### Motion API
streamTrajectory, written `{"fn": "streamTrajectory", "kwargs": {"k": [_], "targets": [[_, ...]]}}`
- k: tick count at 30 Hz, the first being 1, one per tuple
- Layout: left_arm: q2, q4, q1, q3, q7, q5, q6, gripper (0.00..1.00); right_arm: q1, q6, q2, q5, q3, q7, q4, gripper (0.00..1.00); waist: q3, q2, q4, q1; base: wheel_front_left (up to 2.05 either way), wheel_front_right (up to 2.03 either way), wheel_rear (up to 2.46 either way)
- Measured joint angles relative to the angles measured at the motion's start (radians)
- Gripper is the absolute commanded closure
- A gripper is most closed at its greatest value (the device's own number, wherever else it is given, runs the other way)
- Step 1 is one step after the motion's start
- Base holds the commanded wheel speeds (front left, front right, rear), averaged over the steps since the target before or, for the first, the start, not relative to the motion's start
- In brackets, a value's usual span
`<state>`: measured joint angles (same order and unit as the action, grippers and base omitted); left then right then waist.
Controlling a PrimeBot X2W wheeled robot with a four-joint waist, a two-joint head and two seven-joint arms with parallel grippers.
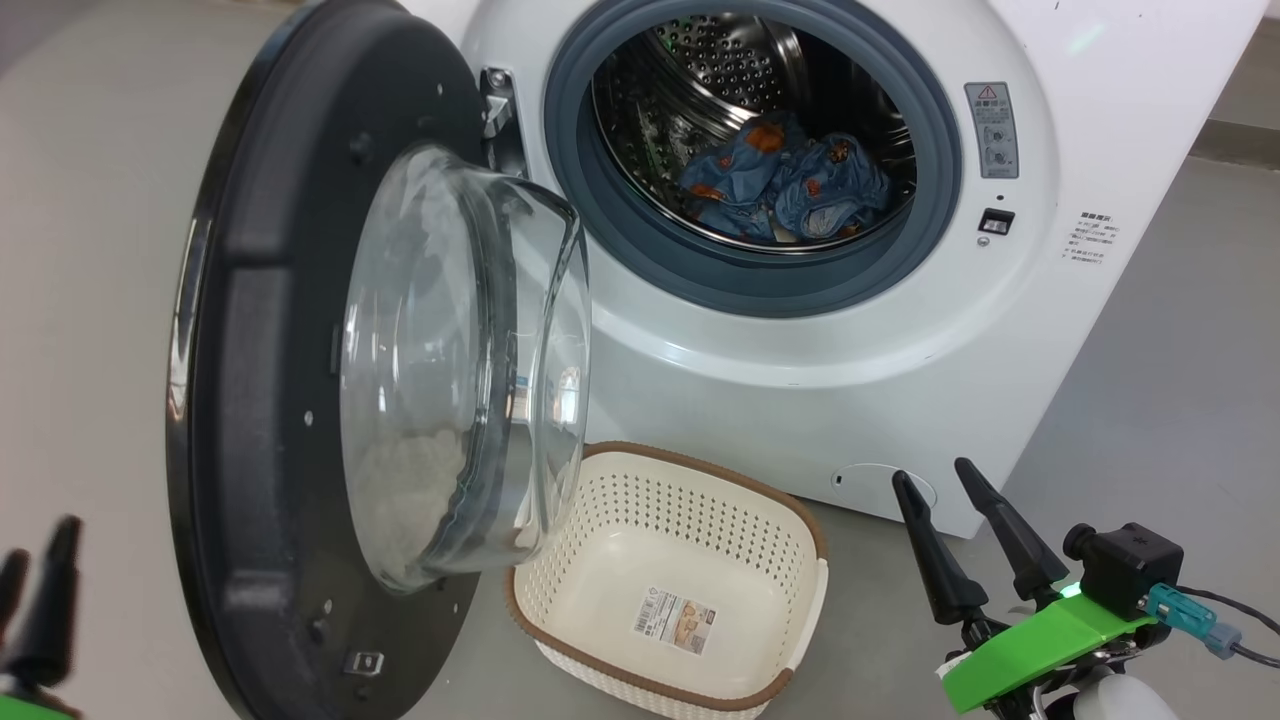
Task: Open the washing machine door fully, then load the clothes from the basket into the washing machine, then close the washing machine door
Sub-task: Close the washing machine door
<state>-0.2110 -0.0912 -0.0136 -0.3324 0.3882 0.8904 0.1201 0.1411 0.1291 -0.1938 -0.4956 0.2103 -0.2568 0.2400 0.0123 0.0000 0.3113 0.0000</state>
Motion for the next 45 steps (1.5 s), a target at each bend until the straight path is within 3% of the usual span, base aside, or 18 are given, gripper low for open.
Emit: {"fn": "streamTrajectory", "kwargs": {"k": [9, 18, 28, 45], "targets": [[-0.010, 0.056, -0.106, 0.149, -0.296, -0.196, 0.007, 0.00, 0.000, 0.000, -0.002, 0.000, 0.002, 0.000, 0.000, 0.00, 0.004, 0.0000, 0.001, 0.0000, 0.00, 0.00, 0.00], [-0.008, 0.142, -0.109, 0.203, -0.483, -0.339, 0.007, 0.00, 0.000, 0.000, -0.007, 0.000, 0.010, 0.000, 0.000, 0.00, -0.001, 0.0000, -0.001, 0.0000, 0.00, 0.00, 0.00], [0.013, 0.187, -0.109, 0.217, -0.567, -0.396, -0.023, 0.00, 0.000, 0.000, -0.012, -0.002, 0.041, 0.000, 0.003, 0.00, -0.004, 0.0001, -0.007, 0.0000, 0.00, 0.00, 0.00], [0.001, 0.194, -0.110, 0.220, -0.582, -0.413, -0.046, 0.00, 0.000, 0.000, -0.016, -0.009, 0.068, 0.000, 0.013, 0.00, 0.006, 0.0000, -0.007, 0.0000, 0.00, 0.00, 0.00]]}}
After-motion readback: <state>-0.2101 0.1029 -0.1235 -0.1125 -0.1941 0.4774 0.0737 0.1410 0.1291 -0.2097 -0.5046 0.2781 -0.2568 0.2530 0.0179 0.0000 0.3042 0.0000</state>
